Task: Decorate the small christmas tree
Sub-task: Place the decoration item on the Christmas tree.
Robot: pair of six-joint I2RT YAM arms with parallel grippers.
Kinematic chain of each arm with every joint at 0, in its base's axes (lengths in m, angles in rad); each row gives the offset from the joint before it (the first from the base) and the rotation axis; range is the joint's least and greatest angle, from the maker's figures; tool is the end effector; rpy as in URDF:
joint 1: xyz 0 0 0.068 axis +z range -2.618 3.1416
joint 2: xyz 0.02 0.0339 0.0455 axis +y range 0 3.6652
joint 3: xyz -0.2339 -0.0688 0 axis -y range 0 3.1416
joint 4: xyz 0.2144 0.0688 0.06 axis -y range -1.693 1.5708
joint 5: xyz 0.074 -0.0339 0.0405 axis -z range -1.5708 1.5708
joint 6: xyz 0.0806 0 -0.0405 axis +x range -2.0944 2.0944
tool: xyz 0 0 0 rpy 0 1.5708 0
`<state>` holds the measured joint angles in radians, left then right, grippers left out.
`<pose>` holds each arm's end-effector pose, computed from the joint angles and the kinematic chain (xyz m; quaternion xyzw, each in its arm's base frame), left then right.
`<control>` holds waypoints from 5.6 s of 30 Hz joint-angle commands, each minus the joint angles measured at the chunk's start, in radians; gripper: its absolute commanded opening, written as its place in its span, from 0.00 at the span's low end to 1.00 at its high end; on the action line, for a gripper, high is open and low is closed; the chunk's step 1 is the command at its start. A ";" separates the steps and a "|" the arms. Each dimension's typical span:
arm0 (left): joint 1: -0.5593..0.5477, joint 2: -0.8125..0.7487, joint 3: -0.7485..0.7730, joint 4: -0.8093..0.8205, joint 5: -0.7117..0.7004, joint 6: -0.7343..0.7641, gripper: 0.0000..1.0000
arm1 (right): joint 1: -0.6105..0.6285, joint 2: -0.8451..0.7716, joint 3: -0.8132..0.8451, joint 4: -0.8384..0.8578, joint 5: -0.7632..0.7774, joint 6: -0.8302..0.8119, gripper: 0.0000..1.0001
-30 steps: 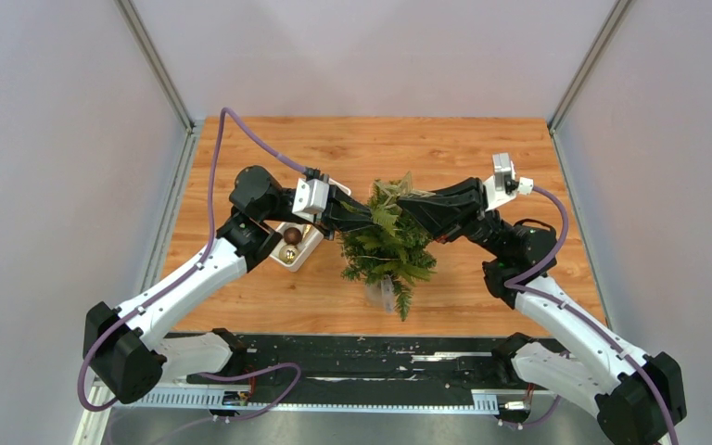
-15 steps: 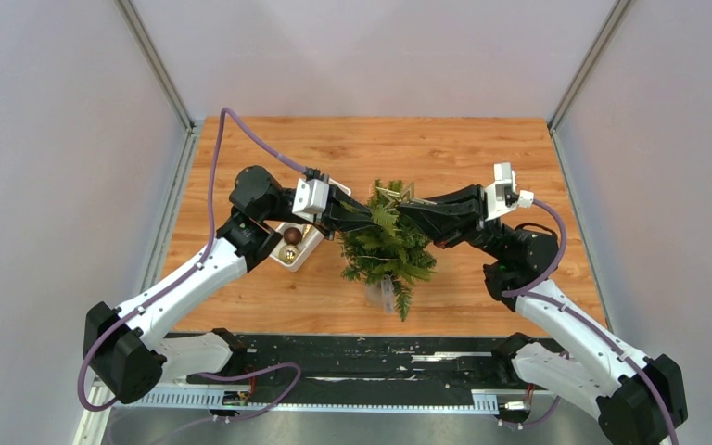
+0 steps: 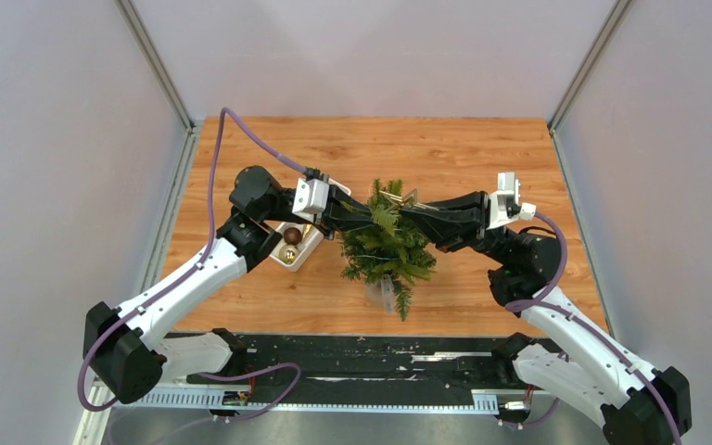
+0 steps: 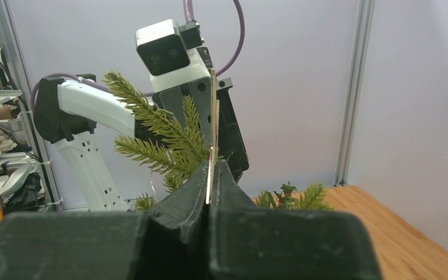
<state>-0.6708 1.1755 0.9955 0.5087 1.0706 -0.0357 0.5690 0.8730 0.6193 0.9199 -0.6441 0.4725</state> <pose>0.1583 -0.2159 0.3864 0.5504 0.3459 -0.5205 0.5536 0.1434 0.1492 0.3826 -0.3043 0.4004 0.5445 0.6713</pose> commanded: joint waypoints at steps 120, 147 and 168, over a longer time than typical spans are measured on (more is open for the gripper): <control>0.020 -0.166 0.076 -0.277 -0.180 0.313 1.00 | 0.046 0.069 0.213 -0.482 -0.097 -0.152 0.67; 0.020 -0.159 0.080 -0.284 -0.181 0.327 0.99 | 0.045 0.017 0.264 -0.627 -0.071 -0.243 0.79; 0.020 -0.152 0.095 -0.312 -0.180 0.342 0.98 | 0.043 0.000 0.296 -0.666 -0.040 -0.281 0.81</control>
<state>-0.6529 1.0241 1.0595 0.1902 0.8982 0.2871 0.6094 0.8902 0.8745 0.2646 -0.6853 0.2077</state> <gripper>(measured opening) 0.981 0.809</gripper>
